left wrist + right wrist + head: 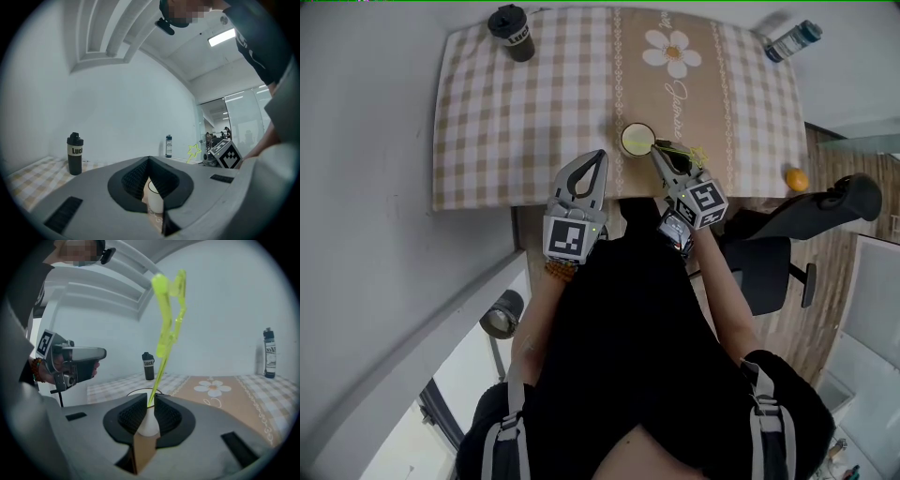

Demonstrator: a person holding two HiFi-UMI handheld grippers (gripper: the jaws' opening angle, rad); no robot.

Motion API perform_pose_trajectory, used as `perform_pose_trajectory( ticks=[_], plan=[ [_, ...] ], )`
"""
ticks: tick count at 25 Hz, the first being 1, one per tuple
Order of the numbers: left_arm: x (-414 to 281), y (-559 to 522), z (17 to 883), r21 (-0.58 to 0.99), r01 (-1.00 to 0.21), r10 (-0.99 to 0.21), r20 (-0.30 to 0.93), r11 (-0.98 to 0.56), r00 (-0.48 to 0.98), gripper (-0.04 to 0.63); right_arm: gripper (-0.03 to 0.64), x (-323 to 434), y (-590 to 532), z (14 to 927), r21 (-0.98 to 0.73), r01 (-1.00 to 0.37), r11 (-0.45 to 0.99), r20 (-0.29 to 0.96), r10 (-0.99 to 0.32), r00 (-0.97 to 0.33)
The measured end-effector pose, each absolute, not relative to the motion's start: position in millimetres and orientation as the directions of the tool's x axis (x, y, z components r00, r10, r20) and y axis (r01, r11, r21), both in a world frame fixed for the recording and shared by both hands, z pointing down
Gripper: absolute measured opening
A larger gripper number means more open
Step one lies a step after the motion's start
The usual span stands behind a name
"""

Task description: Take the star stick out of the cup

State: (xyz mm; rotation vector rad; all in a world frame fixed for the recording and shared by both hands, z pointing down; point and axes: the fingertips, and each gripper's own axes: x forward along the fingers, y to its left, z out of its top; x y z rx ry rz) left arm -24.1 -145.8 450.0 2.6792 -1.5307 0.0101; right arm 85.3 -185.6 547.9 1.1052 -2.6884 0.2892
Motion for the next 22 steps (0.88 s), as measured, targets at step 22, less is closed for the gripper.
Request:
perform_pose_trajectory(
  ticks=[22],
  plan=[
    [-29.5,-146.5,455.0,0.036,-0.864,-0.863,0.030,-0.503,0.504,0.000,0.037,86.9,-221.0,544.4,-0.238,-0.745,0.623,0.242,-0.705,-0.667]
  ],
)
